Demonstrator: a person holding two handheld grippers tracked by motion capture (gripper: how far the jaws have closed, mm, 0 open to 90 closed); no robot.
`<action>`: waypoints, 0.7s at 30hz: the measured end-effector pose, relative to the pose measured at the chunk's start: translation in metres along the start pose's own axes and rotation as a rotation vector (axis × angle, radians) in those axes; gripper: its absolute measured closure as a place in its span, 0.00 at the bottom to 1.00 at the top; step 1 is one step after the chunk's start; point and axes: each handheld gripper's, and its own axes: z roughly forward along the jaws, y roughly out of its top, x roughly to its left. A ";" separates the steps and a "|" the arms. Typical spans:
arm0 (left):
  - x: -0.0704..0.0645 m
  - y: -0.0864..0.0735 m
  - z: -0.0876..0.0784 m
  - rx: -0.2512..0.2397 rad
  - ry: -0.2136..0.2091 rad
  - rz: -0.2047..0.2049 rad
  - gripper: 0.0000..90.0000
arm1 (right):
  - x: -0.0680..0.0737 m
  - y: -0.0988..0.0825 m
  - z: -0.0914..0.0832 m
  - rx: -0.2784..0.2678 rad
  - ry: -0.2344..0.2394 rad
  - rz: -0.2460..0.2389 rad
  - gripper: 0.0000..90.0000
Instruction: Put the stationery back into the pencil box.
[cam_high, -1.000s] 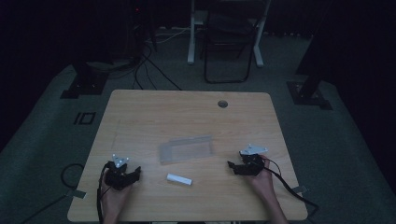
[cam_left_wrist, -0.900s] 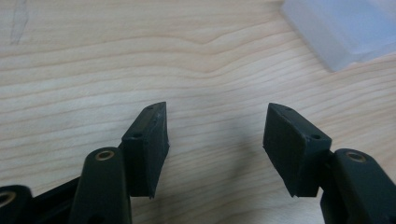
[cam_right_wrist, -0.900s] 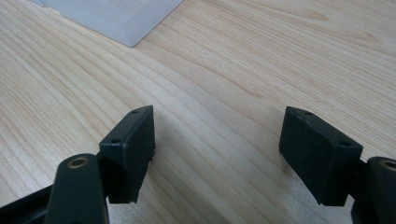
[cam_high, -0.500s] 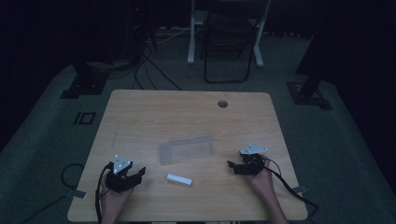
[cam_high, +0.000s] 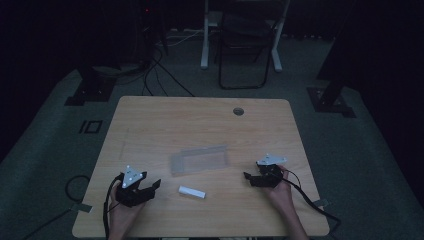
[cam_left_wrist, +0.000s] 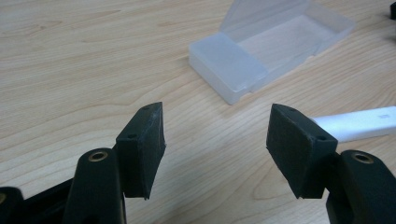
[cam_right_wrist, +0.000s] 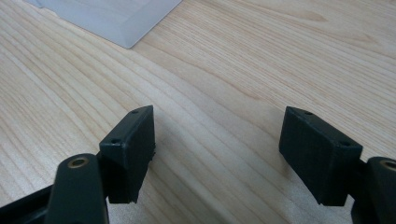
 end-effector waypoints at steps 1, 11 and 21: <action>-0.002 0.001 -0.001 -0.003 -0.006 0.005 0.42 | 0.000 0.000 0.000 0.000 0.000 0.000 0.30; -0.012 0.011 -0.004 -0.021 -0.023 0.046 0.41 | 0.000 0.000 0.000 0.000 0.000 0.000 0.30; -0.023 0.018 -0.004 -0.038 -0.053 0.086 0.41 | 0.000 0.000 0.000 0.000 0.000 0.000 0.30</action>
